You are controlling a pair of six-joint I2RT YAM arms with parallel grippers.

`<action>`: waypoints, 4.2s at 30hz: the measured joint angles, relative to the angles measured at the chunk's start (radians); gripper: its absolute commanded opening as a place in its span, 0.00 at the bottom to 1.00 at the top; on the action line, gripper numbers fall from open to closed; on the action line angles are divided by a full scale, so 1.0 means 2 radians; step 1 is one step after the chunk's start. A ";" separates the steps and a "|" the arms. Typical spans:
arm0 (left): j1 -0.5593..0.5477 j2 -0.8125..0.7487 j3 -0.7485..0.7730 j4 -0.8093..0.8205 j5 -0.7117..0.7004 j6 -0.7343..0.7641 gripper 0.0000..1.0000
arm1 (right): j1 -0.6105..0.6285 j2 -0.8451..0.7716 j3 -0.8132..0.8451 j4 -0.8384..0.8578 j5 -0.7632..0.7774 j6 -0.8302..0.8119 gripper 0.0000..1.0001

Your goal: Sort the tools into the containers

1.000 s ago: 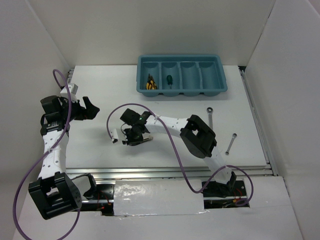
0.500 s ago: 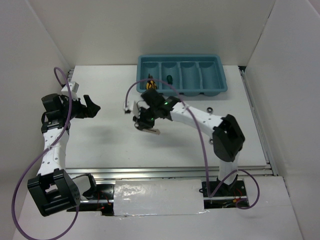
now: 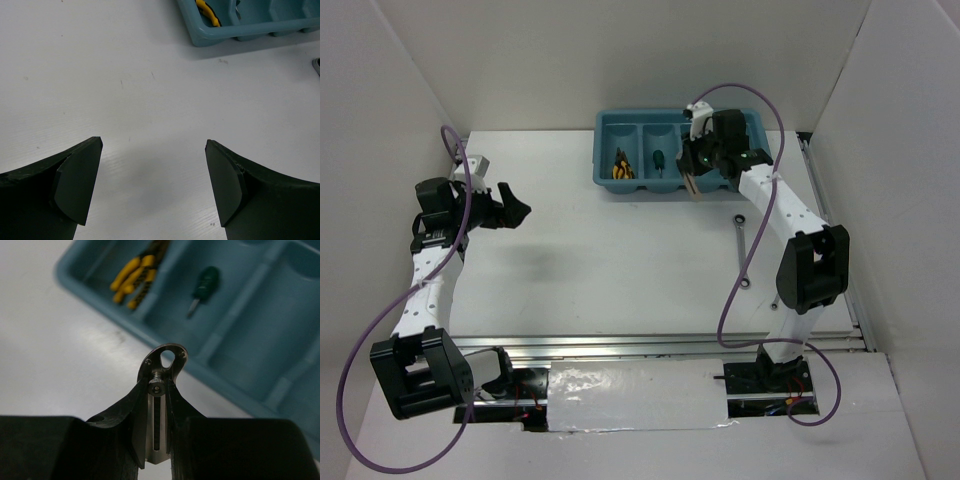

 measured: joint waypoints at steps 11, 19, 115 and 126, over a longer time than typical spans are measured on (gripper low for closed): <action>-0.023 0.014 0.000 0.002 -0.016 -0.004 0.99 | -0.049 0.148 0.129 0.077 0.129 0.070 0.00; -0.026 0.011 0.000 -0.012 -0.034 -0.008 0.99 | -0.065 0.233 0.193 0.110 0.150 0.081 0.00; -0.065 0.019 0.023 -0.015 -0.078 0.002 0.99 | -0.163 0.042 -0.191 -0.179 0.126 0.115 0.00; -0.080 0.021 0.023 -0.007 -0.077 0.001 0.99 | -0.107 -0.075 -0.199 -0.198 0.089 0.141 0.00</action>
